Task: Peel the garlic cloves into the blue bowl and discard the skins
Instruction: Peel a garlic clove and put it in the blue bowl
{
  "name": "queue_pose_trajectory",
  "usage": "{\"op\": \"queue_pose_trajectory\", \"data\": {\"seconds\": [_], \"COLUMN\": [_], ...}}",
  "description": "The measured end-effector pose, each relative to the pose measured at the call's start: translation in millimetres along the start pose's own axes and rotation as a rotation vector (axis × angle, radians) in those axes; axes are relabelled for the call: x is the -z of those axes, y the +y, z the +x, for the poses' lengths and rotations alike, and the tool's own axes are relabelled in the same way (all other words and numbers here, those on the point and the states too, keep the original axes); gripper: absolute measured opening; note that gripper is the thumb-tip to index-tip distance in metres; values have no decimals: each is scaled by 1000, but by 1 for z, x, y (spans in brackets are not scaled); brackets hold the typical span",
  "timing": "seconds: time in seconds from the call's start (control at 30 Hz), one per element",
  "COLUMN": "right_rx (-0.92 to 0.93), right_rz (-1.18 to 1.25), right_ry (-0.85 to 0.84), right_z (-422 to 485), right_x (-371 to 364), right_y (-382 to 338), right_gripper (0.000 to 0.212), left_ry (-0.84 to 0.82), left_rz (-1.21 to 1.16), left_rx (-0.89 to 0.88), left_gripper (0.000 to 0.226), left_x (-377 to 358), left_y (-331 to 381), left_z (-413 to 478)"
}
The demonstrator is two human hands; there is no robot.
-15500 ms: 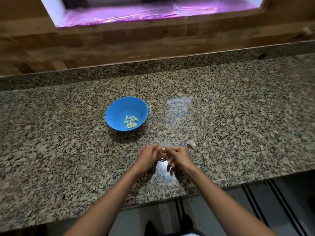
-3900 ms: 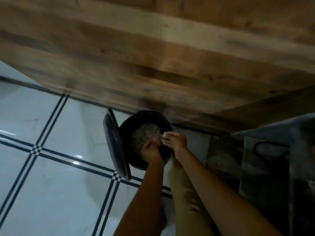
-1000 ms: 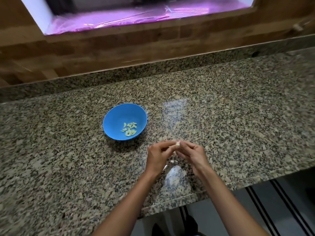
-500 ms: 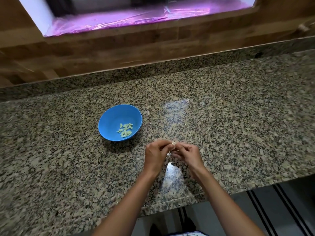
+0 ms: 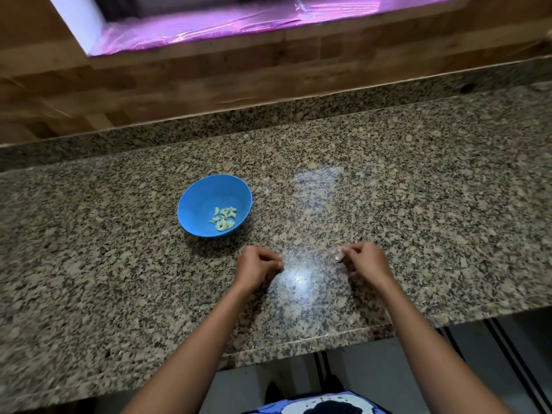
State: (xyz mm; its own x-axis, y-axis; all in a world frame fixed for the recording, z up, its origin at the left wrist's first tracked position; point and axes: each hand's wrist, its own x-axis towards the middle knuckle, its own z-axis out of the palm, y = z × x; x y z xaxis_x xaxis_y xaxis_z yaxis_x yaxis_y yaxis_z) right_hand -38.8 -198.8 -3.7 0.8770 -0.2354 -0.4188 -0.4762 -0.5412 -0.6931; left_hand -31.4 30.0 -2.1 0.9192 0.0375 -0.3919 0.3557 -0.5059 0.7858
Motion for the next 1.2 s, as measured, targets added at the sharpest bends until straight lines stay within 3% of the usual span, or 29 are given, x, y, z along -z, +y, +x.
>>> {"op": "queue_pose_trajectory", "data": {"seconds": [0.3, 0.37, 0.43, 0.47, 0.53, 0.6, 0.67, 0.77, 0.93, 1.0, 1.13, 1.2], "right_rx": [-5, 13, 247, 408, 582, 537, 480, 404, 402, 407, 478, 642], "right_rz": [-510, -653, -613, -502, -272, -124, 68, 208, 103, 84, 39, -176], "right_ry": [101, 215, 425, 448, 224, -89, -264, -381, -508, -532, -471, -340], "right_z": [-5, -14, -26, -31, -38, -40, -38, -30, -18, -18, -24, -25], "right_x": [2, 0, -9, -18, -37, -50, -53, -50, -41, -41, -45, -45], "right_y": [-14, -18, -24, -28, -36, -40, -42, -46, -57, -58, -55, -52], "right_gripper": [38, 48, 45, 39, 32, 30, 24, 13, 10, 9, 8, 15], "left_ry": [-27, -28, -26, -35, -112, -178, -182, -173, -166, -113, -73, -125], "left_rz": [329, 384, 423, 384, 110, -140, -179, -174, -327, -233, 458, 452], "left_rx": [-118, -144, -159, -149, -77, -11, -44, -117, -166, -219, -534, -482], "left_gripper": [5, 6, 5, 4, 11, 20, 19, 15, 10, 10, 16, 19], "left_x": [-1, -5, -6, -5, 4, 13, 17, 16, 18, 21, 25, 23], "left_y": [11, 12, 12, 11, 8, 7, 5, 5, 7, 7, 0, 4], "left_z": [-5, -6, -6, -5, -4, -8, -12, -19, -25, -26, -25, -28]}}
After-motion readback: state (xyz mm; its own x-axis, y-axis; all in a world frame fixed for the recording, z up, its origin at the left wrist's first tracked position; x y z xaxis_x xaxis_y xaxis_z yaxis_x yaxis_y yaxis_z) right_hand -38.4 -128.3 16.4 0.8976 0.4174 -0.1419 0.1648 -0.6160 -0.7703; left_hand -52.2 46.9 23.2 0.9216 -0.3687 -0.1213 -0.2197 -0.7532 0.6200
